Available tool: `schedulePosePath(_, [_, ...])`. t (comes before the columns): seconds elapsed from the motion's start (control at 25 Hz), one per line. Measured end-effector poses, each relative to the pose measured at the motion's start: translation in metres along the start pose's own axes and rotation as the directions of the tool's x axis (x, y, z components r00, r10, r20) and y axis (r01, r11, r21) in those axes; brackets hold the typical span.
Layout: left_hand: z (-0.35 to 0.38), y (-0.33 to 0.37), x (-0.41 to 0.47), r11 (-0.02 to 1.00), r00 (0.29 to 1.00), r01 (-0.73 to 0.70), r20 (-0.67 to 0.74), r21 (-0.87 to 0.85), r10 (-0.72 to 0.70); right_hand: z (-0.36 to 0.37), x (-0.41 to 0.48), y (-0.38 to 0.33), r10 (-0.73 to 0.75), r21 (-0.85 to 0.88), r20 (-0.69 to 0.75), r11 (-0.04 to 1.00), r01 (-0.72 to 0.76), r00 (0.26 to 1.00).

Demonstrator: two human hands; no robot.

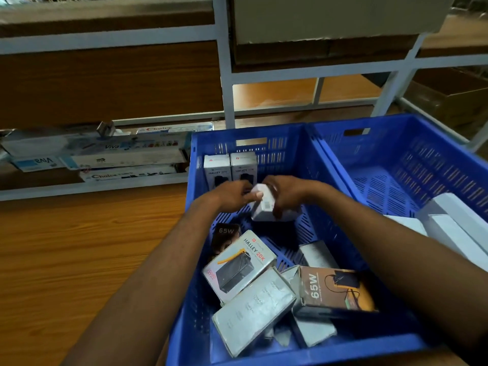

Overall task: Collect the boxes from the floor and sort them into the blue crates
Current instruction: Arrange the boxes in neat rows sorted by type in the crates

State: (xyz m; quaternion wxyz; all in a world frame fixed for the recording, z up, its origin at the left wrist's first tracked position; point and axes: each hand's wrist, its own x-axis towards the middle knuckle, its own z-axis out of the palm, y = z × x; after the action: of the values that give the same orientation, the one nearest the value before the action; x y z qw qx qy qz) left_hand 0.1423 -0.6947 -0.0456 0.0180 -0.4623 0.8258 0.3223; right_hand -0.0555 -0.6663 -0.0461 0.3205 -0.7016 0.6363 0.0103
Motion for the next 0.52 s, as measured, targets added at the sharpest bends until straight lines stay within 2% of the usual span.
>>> schedulePosePath(0.08, [-0.004,-0.002,-0.003,0.973,0.998,-0.040,-0.065,-0.227,0.026,-0.010,0.000,0.003,-0.075,0.246,-0.131,0.963,0.106,0.988])
schedulePosePath(0.24, [-0.011,0.006,-0.007,0.827,0.991,-0.049,-0.131,-0.560,-0.030,-0.017,-0.001,0.014,-0.124,0.363,-0.255,0.907,0.214,0.959])
schedulePosePath(0.32, [-0.012,0.007,-0.006,0.758,0.986,-0.006,-0.131,-0.652,-0.105,-0.019,-0.001,0.013,-0.095,0.302,-0.311,0.933,0.193,0.946])
schedulePosePath(0.44, [-0.016,0.009,-0.008,0.727,0.970,-0.018,-0.187,-0.686,-0.153,-0.012,-0.002,0.006,-0.164,0.054,-0.393,0.978,0.201,0.905])
schedulePosePath(0.52, [-0.018,0.009,-0.006,0.679,0.963,-0.036,-0.206,-0.733,-0.172,-0.011,-0.001,0.006,-0.178,0.118,-0.390,0.963,0.241,0.903])
